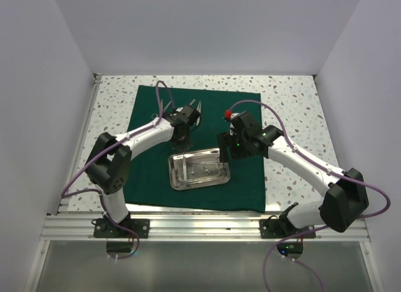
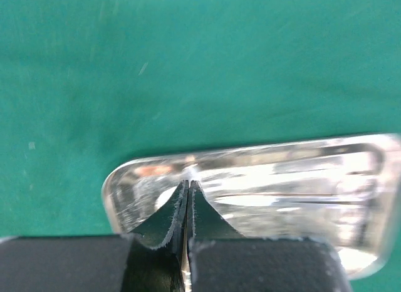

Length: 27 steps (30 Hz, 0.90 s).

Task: Open and lay out the surgical kit
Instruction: Pick up the medical item from the container, then place the medical item in the surgical kit.

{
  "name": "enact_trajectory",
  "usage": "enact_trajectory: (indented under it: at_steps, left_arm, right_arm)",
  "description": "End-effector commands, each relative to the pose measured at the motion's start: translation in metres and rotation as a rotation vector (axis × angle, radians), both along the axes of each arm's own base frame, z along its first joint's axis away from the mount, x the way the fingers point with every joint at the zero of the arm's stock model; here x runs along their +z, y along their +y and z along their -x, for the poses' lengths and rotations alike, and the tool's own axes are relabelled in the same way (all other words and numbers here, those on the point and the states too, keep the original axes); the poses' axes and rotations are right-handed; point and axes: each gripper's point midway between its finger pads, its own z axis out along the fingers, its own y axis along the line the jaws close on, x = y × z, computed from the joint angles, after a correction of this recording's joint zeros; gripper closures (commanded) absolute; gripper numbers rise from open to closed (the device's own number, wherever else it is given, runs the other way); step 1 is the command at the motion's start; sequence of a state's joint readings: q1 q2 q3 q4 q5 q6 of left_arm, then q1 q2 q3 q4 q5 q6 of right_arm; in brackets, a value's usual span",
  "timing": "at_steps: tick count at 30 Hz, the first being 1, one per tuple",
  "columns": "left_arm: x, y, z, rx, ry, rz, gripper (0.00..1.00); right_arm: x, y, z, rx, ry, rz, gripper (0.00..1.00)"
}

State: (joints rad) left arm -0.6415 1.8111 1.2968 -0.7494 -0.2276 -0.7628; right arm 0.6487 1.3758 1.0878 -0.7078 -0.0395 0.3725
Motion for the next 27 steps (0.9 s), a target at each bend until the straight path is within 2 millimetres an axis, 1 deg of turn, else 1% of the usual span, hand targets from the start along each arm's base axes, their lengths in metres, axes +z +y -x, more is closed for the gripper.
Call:
enact_trajectory:
  at_steps: [1, 2, 3, 4, 5, 6, 7, 8, 9, 10, 11, 12, 13, 14, 15, 16, 17, 18, 19, 20, 21, 22, 23, 24, 25, 26, 27]
  left_arm:
    - [0.052, -0.011, -0.029, -0.014, -0.121, 0.033, 1.00]
    - [0.065, -0.018, -0.039, -0.020, -0.153, 0.051, 1.00]
    - [0.067, -0.021, -0.043, -0.028, -0.158, 0.055, 1.00]
    - [0.078, -0.028, -0.053, -0.036, -0.190, 0.077, 1.00]
    - [0.077, -0.033, -0.059, -0.051, -0.196, 0.077, 1.00]
    - [0.080, -0.041, -0.066, -0.067, -0.213, 0.100, 1.00]
    - [0.092, -0.050, -0.078, -0.078, -0.250, 0.117, 1.00]
    - [0.083, -0.056, -0.086, -0.100, -0.241, 0.106, 1.00]
    - [0.084, -0.063, -0.095, -0.113, -0.254, 0.114, 1.00]
    - [0.101, -0.075, -0.112, -0.122, -0.311, 0.146, 1.00]
    - [0.087, -0.083, -0.121, -0.146, -0.301, 0.135, 1.00]
    - [0.088, -0.092, -0.130, -0.158, -0.317, 0.153, 1.00]
    - [0.107, -0.105, -0.149, -0.164, -0.381, 0.190, 1.00]
    - [0.090, -0.113, -0.158, -0.170, -0.369, 0.184, 1.00]
    - [0.089, -0.121, -0.167, -0.176, -0.383, 0.201, 1.00]
    - [0.107, -0.135, -0.183, -0.184, -0.442, 0.247, 1.00]
    - [0.084, -0.143, -0.192, -0.196, -0.423, 0.240, 1.00]
    - [0.084, -0.151, -0.201, -0.202, -0.445, 0.258, 1.00]
    - [0.097, -0.159, -0.213, -0.203, -0.491, 0.284, 1.00]
    - [0.075, -0.164, -0.220, -0.209, -0.479, 0.274, 1.00]
    - [0.077, -0.174, -0.229, -0.220, -0.512, 0.318, 1.00]
    - [0.068, -0.177, -0.236, -0.223, -0.520, 0.328, 1.00]
    - [0.065, -0.179, -0.241, -0.219, -0.535, 0.336, 1.00]
    - [0.067, -0.182, -0.250, -0.210, -0.574, 0.352, 1.00]
    - [0.063, -0.183, -0.254, -0.208, -0.585, 0.357, 1.00]
    - [0.053, -0.184, -0.258, -0.198, -0.589, 0.359, 1.00]
    - [0.057, -0.188, -0.266, -0.194, -0.626, 0.384, 1.00]
  right_arm:
    - [0.000, -0.004, -0.003, -0.003, -0.015, 0.014, 0.23]
    - [0.000, -0.004, -0.002, -0.001, -0.014, 0.015, 0.23]
    - [0.000, -0.004, -0.003, -0.004, -0.016, 0.015, 0.23]
    - [-0.002, -0.006, -0.002, -0.008, -0.015, 0.018, 0.24]
    - [-0.002, -0.007, -0.002, -0.013, -0.017, 0.025, 0.23]
    - [-0.002, -0.009, -0.002, -0.017, -0.020, 0.028, 0.23]
    - [-0.003, -0.010, -0.001, -0.022, -0.015, 0.032, 0.23]
    - [-0.003, -0.016, -0.003, -0.047, -0.032, 0.055, 0.23]
    - [-0.003, -0.020, -0.004, -0.063, -0.037, 0.066, 0.23]
    - [-0.005, -0.025, -0.003, -0.079, -0.039, 0.083, 0.23]
    - [-0.006, -0.030, -0.002, -0.102, -0.036, 0.095, 0.23]
    - [-0.001, -0.034, -0.002, -0.122, -0.058, 0.102, 0.23]
    - [-0.005, -0.039, 0.001, -0.133, -0.054, 0.113, 0.23]
    - [-0.005, -0.043, 0.004, -0.154, -0.051, 0.118, 0.23]
    - [-0.002, -0.048, 0.006, -0.169, -0.065, 0.122, 0.24]
    - [-0.004, -0.053, 0.010, -0.179, -0.059, 0.128, 0.23]
    - [-0.005, -0.058, 0.015, -0.194, -0.051, 0.140, 0.23]
    - [-0.006, -0.062, 0.019, -0.205, -0.045, 0.147, 0.23]
    - [-0.006, -0.070, 0.026, -0.217, -0.047, 0.155, 0.23]
    - [-0.006, -0.072, 0.030, -0.230, -0.044, 0.154, 0.23]
    - [-0.005, -0.075, 0.033, -0.237, -0.044, 0.155, 0.23]
    - [-0.004, -0.082, 0.039, -0.253, -0.040, 0.162, 0.23]
    - [-0.003, -0.085, 0.042, -0.260, -0.040, 0.161, 0.23]
    - [-0.003, -0.087, 0.045, -0.266, -0.038, 0.163, 0.24]
    - [-0.004, -0.090, 0.049, -0.270, -0.030, 0.165, 0.23]
    - [0.001, -0.090, 0.051, -0.280, -0.042, 0.145, 0.23]
    - [0.003, -0.089, 0.052, -0.283, -0.044, 0.134, 0.23]
